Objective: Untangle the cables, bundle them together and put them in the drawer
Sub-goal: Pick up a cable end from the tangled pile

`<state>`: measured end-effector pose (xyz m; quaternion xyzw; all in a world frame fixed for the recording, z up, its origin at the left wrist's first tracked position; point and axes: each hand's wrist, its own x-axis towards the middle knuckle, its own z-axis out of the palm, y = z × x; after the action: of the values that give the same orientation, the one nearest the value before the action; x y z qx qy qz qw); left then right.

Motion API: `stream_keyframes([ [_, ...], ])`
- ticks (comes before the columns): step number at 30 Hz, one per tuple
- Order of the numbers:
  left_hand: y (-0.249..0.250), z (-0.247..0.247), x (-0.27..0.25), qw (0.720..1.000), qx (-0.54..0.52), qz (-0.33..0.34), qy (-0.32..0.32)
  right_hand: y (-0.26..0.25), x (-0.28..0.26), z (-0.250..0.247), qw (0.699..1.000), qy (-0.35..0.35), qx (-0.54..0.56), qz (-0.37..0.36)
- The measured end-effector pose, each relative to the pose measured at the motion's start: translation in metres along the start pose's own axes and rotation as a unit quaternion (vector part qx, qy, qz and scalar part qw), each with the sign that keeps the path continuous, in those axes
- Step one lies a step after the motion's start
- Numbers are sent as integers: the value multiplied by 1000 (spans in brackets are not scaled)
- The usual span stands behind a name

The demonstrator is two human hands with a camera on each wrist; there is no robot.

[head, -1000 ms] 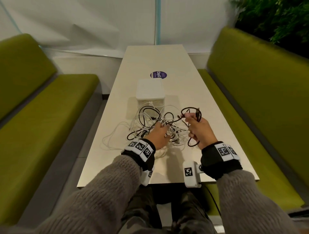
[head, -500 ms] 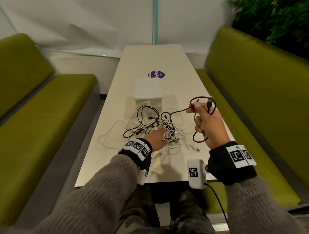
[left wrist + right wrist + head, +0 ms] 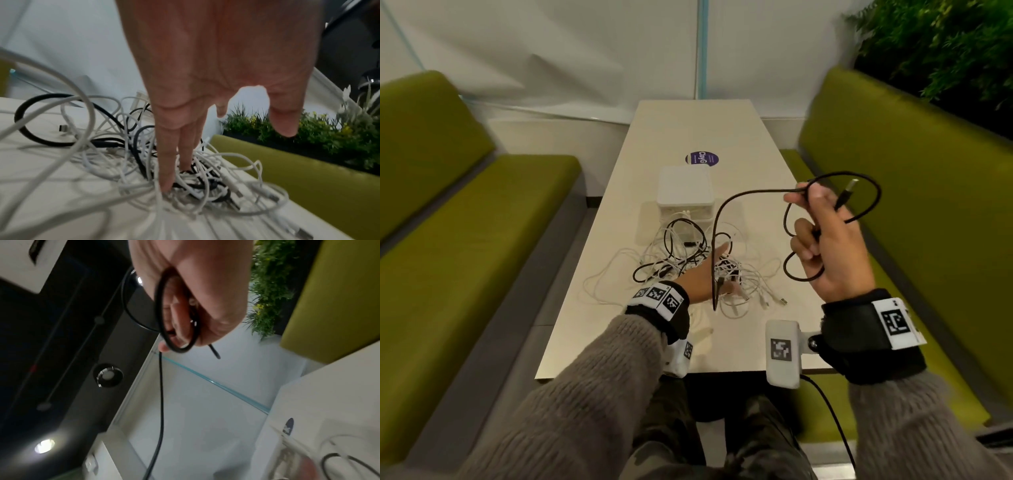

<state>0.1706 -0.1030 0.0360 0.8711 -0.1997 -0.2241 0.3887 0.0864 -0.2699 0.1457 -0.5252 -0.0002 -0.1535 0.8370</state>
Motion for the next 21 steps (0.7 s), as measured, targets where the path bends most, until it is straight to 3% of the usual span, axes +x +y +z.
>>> stream_keyframes([
  [3,10,-11,-11,982,-187,-14,16,18,1,-3,997,49,-43,45],
  [8,10,-40,-37,938,-302,-37,168,60,-2,-7,982,113,-99,118],
  [10,9,-50,-53,922,-345,-23,175,73,-5,-3,978,110,-100,144],
  [11,8,-53,-59,925,-349,-19,147,79,-6,1,978,100,-95,158],
  [14,10,-48,-70,974,-220,-12,54,87,-11,18,979,57,-52,191],
  [16,11,-42,-78,985,-163,21,54,87,-12,29,979,32,-31,196],
  [18,12,-44,-85,976,-191,46,96,79,-11,29,984,8,-47,173],
  [21,9,-70,-106,951,-188,58,237,70,-12,18,984,-22,-79,157],
])
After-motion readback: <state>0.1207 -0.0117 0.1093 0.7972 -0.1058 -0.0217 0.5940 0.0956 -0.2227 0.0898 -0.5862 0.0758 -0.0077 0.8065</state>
